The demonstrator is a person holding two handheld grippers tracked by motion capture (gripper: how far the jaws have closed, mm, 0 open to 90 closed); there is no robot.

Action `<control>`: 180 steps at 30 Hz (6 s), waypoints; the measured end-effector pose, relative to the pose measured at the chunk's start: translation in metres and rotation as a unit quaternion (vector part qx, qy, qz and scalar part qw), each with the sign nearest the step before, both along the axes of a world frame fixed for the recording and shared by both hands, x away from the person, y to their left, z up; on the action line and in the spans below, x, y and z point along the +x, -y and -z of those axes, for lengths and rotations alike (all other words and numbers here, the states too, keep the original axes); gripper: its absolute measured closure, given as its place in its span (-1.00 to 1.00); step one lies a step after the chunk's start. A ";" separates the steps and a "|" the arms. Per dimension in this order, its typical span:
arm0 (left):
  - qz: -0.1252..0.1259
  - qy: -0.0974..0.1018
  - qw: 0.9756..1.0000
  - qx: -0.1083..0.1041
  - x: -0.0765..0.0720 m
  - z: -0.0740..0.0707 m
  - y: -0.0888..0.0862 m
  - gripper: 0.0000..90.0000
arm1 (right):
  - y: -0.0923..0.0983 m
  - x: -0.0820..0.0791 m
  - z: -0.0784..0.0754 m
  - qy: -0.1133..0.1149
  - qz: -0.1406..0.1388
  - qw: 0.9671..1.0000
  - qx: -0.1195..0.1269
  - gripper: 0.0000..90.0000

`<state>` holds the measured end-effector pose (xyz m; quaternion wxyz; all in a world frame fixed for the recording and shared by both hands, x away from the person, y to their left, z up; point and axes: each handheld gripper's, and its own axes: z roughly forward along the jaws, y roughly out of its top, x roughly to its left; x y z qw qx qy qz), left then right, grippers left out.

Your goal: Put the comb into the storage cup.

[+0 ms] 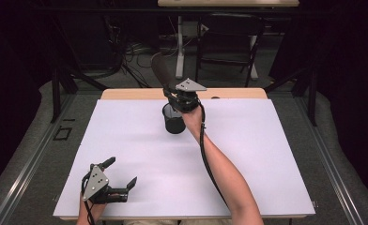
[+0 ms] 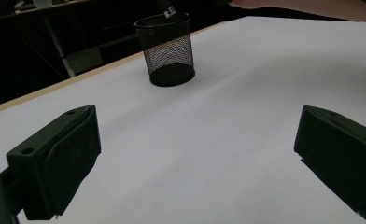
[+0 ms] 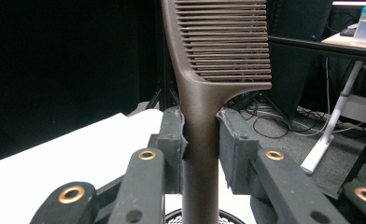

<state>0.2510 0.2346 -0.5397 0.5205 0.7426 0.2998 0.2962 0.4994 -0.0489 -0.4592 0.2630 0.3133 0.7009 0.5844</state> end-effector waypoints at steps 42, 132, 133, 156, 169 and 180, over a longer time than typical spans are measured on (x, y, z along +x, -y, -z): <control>-0.001 0.001 1.000 0.000 0.000 0.000 0.000 -0.98 | -0.004 0.004 0.021 -0.024 -0.006 0.999 -0.025 0.60; -0.001 0.001 1.000 0.001 0.000 0.000 0.000 -0.98 | 0.001 0.005 0.046 -0.067 -0.009 0.995 -0.078 0.58; -0.002 0.001 1.000 0.000 0.000 0.000 0.000 -0.98 | 0.001 0.004 0.046 -0.067 -0.008 0.995 -0.079 0.58; 0.000 0.001 1.000 0.004 0.000 0.000 0.001 -0.98 | 0.026 -0.015 0.024 -0.131 -0.068 0.985 -0.091 -0.61; -0.002 0.002 1.000 0.004 -0.001 0.000 0.001 -0.98 | 0.033 -0.031 0.015 -0.149 -0.097 0.977 -0.118 -0.85; 0.000 0.000 1.000 0.005 -0.001 0.000 0.002 -0.98 | 0.046 -0.048 0.011 -0.164 -0.111 0.970 -0.141 -0.99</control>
